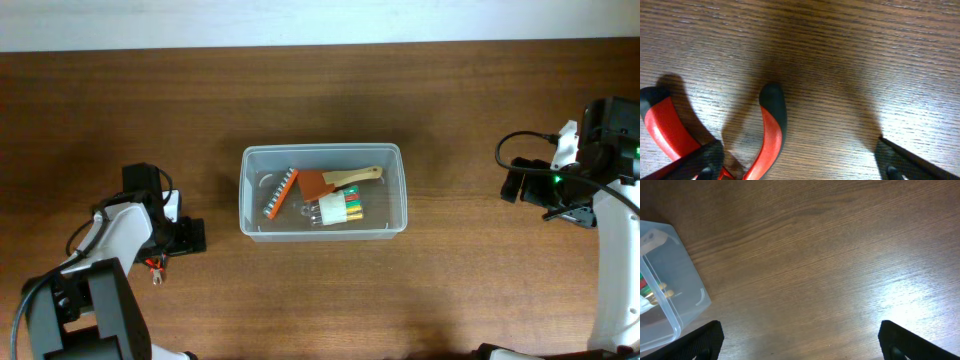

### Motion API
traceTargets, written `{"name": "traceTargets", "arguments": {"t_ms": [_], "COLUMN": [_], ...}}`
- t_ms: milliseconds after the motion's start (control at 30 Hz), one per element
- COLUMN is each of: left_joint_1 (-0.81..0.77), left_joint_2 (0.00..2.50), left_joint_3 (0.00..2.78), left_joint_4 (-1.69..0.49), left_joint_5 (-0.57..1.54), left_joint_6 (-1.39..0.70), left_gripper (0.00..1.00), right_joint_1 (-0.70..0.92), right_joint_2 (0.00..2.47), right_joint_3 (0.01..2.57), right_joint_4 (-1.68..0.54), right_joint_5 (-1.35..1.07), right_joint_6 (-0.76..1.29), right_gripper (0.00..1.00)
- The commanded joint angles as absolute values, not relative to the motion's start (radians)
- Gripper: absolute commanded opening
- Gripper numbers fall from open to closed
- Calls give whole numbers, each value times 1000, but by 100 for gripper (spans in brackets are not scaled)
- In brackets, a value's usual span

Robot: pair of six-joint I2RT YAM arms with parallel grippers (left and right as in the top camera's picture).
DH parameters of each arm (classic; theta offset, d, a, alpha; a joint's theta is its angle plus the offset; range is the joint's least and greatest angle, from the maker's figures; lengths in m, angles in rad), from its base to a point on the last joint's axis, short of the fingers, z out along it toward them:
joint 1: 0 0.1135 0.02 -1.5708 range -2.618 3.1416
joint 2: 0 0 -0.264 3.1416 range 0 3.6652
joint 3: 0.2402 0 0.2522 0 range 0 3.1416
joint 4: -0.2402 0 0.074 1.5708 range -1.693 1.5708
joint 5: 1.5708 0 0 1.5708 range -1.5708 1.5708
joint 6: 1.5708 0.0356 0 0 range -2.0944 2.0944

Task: Pack container
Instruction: 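Lower the left gripper onto the red-handled pliers and grasp them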

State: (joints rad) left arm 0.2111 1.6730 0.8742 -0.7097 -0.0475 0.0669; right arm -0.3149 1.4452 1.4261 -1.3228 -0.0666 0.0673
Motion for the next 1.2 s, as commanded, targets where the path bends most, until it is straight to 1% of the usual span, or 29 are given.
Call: {"name": "traceTargets", "arguments": {"t_ms": [0, 100, 167, 267, 300, 333, 400, 600, 733, 1167], "left_joint_1": [219, 219, 219, 219, 219, 219, 219, 219, 219, 219], "left_joint_2": [1689, 1689, 1689, 1689, 1689, 1689, 1689, 1689, 1689, 1689], "left_joint_3": [864, 864, 864, 864, 864, 864, 864, 864, 864, 864], "left_joint_4": [-709, -710, -711, -712, -712, -712, -711, -711, -711, -710], "left_joint_5": [-41, -41, -41, -41, -41, -41, -41, -41, -41, -42], "left_joint_6": [83, 83, 83, 83, 83, 83, 83, 83, 83, 83], "left_gripper": [91, 72, 63, 55, 49, 44, 42, 16, 10, 7], "right_joint_1": [-321, -321, -321, -321, -321, -321, -321, -321, -321, -321], "right_joint_2": [1448, 1448, 1448, 1448, 1448, 1448, 1448, 1448, 1448, 1448], "right_joint_3": [1426, 1426, 1426, 1426, 1426, 1426, 1426, 1426, 1426, 1426], "right_joint_4": [-1324, -1324, -1324, -1325, -1326, -1327, -1327, -1328, -1328, -1331], "right_joint_5": [-68, -68, -68, -68, -68, -68, -68, -68, -68, -68], "right_joint_6": [60, 60, 60, 60, 60, 60, 61, 61, 60, 60], "right_gripper": [99, 99, 99, 99, 99, 99, 99, 99, 99, 99]}}
